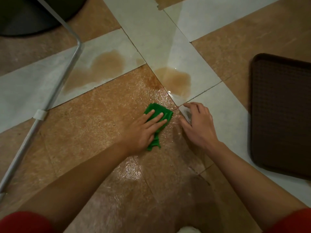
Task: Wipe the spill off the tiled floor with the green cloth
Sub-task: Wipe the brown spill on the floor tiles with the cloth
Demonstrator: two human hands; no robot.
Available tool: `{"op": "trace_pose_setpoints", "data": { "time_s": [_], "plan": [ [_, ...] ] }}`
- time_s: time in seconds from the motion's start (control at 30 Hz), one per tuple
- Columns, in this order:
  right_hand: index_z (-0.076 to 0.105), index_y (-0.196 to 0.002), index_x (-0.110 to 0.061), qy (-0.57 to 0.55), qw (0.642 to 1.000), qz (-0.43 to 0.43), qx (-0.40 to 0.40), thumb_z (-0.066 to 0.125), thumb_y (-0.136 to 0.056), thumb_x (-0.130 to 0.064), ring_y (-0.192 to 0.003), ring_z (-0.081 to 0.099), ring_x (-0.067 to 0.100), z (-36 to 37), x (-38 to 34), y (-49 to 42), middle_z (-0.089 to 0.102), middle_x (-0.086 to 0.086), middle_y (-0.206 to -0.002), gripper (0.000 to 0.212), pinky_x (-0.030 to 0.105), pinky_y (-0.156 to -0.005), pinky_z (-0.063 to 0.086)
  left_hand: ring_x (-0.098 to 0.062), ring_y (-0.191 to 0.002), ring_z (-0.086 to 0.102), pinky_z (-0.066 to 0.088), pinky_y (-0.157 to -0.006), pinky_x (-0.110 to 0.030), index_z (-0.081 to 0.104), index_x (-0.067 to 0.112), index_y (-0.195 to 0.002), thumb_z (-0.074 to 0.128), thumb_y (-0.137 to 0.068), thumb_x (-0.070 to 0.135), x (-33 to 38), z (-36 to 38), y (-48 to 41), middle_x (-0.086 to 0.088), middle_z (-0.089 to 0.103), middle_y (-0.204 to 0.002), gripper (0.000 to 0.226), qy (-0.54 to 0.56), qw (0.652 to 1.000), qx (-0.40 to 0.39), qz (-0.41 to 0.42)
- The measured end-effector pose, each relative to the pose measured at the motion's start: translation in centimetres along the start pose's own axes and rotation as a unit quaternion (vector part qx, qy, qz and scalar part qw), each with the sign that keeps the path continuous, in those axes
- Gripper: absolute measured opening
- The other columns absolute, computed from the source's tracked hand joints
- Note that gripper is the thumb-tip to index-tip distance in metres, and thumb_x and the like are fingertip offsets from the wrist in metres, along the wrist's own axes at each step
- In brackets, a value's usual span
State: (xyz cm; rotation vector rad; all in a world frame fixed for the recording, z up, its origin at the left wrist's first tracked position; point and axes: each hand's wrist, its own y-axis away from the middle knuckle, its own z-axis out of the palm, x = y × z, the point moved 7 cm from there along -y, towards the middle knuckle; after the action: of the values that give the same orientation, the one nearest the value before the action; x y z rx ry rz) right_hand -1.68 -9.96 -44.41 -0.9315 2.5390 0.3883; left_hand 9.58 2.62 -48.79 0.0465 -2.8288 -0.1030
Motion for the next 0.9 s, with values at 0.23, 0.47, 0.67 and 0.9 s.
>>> {"op": "trace_pose_setpoints", "data": {
  "time_s": [0.23, 0.47, 0.67, 0.9],
  "plan": [
    [0.047, -0.130, -0.018, 0.003, 1.000, 0.029, -0.004, 0.039, -0.089, -0.046, -0.120, 0.041, 0.020, -0.1, 2.0, 0.2, 0.048, 0.002, -0.128, 0.051, 0.040, -0.105, 0.033, -0.022, -0.143, -0.006, -0.003, -0.117, -0.037, 0.012, 0.026, -0.147, 0.035, -0.096, 0.024, -0.5, -0.4, -2.7, 0.002, 0.008, -0.155, 0.056, 0.054, 0.979, 0.042, -0.193],
    [0.047, -0.129, -0.018, 0.001, 1.000, 0.002, -0.001, 0.048, -0.090, -0.042, -0.120, 0.041, 0.019, -0.1, 1.5, 0.1, 0.048, 0.002, -0.129, 0.045, 0.040, -0.105, 0.034, -0.033, -0.135, 0.028, 0.022, -0.107, -0.053, 0.037, 0.017, -0.139, 0.035, -0.086, 0.025, 1.8, 0.9, -1.5, -0.007, 0.041, -0.143, 0.054, 0.008, 1.000, 0.018, 0.013],
    [0.048, -0.129, -0.017, -0.013, 0.999, 0.024, 0.019, 0.048, -0.092, -0.037, -0.121, 0.041, 0.020, -1.4, 3.1, 0.5, 0.049, 0.003, -0.128, 0.043, 0.041, -0.105, 0.034, -0.031, -0.141, 0.014, 0.014, -0.114, -0.048, 0.028, 0.019, -0.144, 0.032, -0.091, 0.028, 2.0, -0.3, -4.1, -0.005, 0.027, -0.150, 0.054, 0.028, 0.995, 0.035, -0.093],
    [0.049, -0.128, -0.018, -0.042, 0.998, 0.038, 0.033, 0.045, -0.095, -0.036, -0.122, 0.041, 0.019, -2.2, 4.7, 0.9, 0.050, 0.003, -0.128, 0.038, 0.040, -0.106, 0.032, -0.020, -0.139, -0.013, -0.007, -0.115, -0.035, -0.004, 0.028, -0.139, 0.019, -0.093, 0.035, 7.9, 2.6, -3.8, 0.004, -0.002, -0.151, 0.052, 0.004, 0.996, -0.067, 0.051]
  ]
}}
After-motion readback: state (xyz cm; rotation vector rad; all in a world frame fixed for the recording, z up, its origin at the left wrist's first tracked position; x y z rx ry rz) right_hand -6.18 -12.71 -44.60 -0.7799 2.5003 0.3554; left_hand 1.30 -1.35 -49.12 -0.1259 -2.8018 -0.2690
